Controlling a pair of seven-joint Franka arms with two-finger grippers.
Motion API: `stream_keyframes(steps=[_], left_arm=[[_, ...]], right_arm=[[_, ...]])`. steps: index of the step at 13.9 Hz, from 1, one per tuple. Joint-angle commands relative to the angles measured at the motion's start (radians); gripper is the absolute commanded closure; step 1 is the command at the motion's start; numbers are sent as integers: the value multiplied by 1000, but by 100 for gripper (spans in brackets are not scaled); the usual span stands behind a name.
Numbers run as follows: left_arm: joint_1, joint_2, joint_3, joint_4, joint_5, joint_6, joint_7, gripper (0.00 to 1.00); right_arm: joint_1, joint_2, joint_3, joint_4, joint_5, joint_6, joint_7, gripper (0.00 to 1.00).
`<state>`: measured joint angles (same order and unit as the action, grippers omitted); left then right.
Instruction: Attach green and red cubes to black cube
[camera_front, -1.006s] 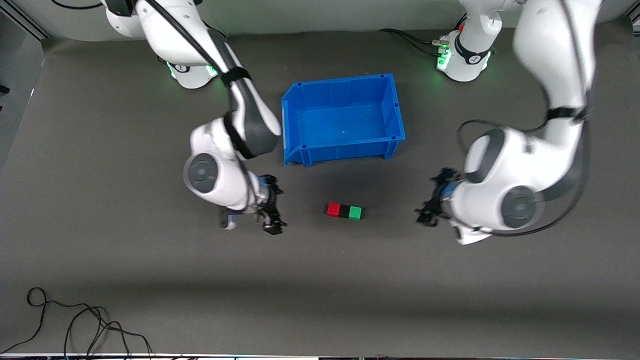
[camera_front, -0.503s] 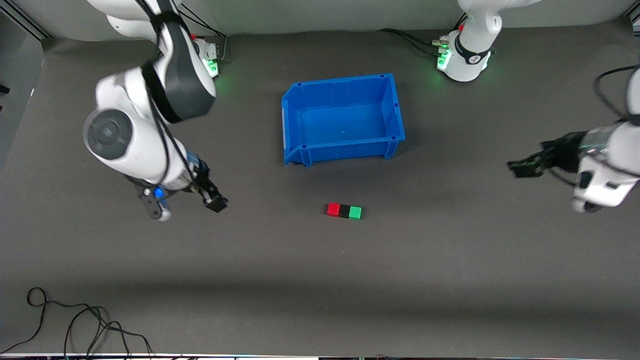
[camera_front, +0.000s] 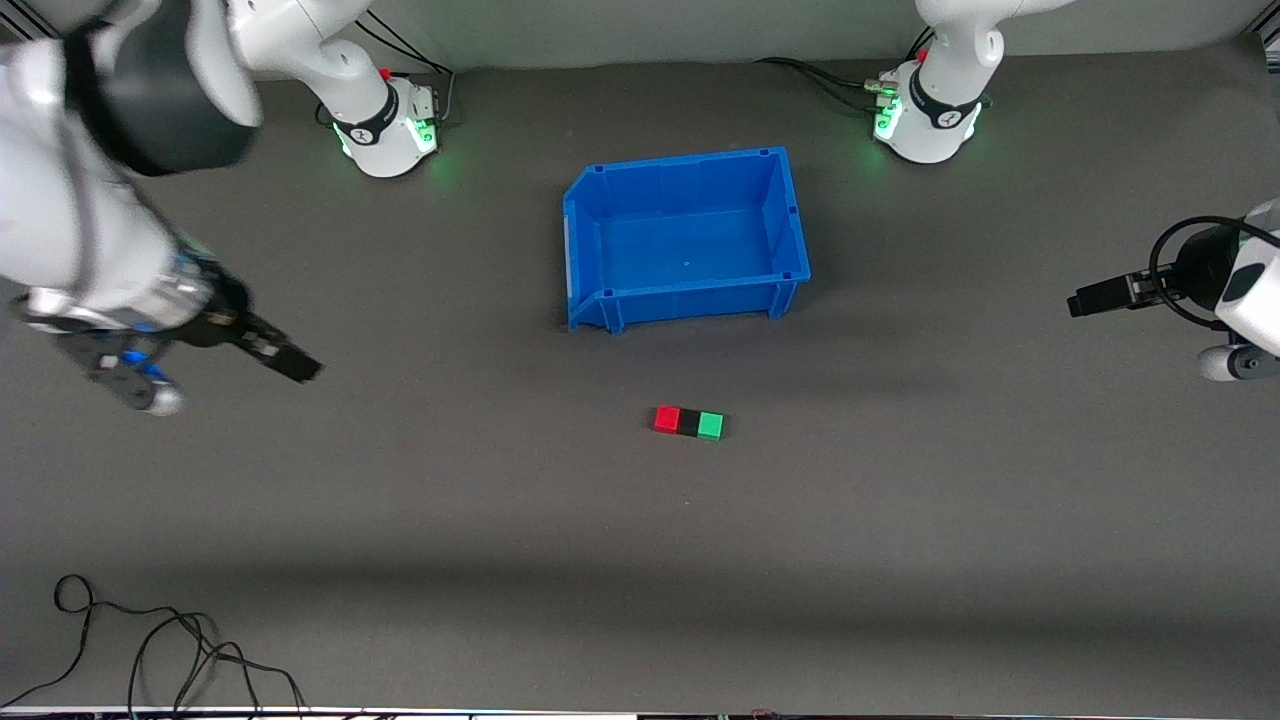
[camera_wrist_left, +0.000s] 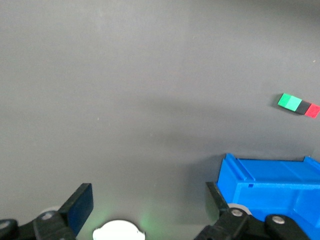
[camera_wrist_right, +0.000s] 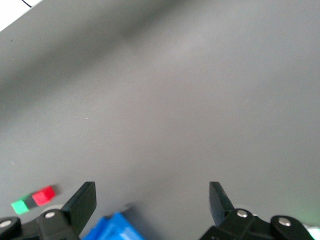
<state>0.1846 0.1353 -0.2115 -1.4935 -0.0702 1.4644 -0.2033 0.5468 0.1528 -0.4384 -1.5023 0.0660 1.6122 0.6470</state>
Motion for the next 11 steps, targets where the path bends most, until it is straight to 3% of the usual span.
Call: stream_keyframes(steps=[1,3,8,9,11], left_arm=[[-10,-135,0,-210,18,132,27,1],[-10,-132,0,-203,18,123,31,0],[-25,-126,6,-192,16,125,38,0],[-66,-125,15,-189,23,125,50,0],[-153,-128,94,-185,61,122,54,0]], right_arm=[[-204,-108,223,-65,-116,8,-154,0],[-335,-128,321,-65,-121,8,-287,0],[-470,-144,346,-62,-106,15,-591,0],[-481,-145,346,-62,-98,15,-627,0],[-481,-150,337,-64,-57,14,-697,0]])
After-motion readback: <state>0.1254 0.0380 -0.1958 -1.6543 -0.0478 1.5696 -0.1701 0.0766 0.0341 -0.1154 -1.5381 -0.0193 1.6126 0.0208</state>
